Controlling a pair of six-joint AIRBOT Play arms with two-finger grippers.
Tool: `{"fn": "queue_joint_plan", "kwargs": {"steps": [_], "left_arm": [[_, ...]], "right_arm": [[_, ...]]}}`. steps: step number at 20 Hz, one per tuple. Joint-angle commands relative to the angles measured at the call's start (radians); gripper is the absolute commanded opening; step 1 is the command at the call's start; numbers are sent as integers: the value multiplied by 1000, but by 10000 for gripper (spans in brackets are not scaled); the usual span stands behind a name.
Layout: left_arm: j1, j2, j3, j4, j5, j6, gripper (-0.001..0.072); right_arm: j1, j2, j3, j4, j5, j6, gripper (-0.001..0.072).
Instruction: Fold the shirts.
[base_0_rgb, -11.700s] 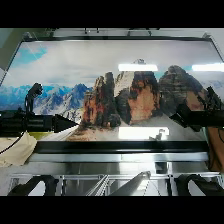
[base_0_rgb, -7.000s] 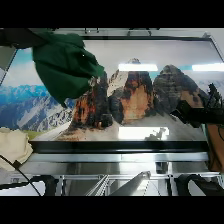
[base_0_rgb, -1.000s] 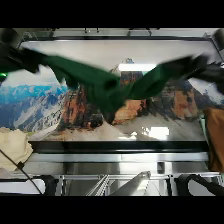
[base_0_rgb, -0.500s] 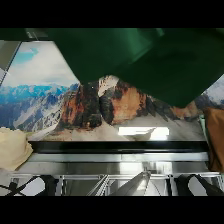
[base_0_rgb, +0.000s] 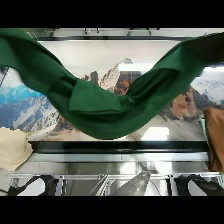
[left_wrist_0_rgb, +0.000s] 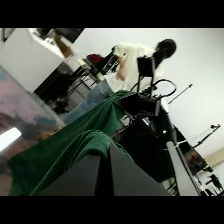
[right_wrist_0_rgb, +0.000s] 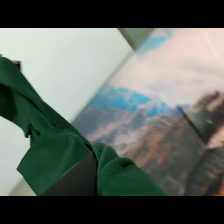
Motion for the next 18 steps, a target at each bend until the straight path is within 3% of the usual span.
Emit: {"fn": "queue_joint_plan", "kwargs": {"steps": [1,4,5,6,7,8,13,18], "left_arm": [[-56,-164,-1,217,36,-1,23],[-104,-370,-1,353,57,-1,22],[-116,-436,-1,384,58,-2,75],[-122,-501,0,396,60,-3,330],[-122,-565,0,396,64,-3,539],[-116,-615,0,397,68,-3,720],[-44,-768,0,399,34,-2,713],[-14,-801,0,536,46,-2,713]], "right_arm": [[108,-182,0,-182,-149,4,19],[113,-428,0,-179,-167,4,38],[106,-500,2,-178,-166,3,258],[92,-566,2,-179,-159,-12,609],[69,-614,2,-179,-136,-11,698],[36,-652,2,-181,-101,-11,698],[-148,-689,0,-281,81,6,698],[-191,-690,-86,-461,71,57,698]]}}
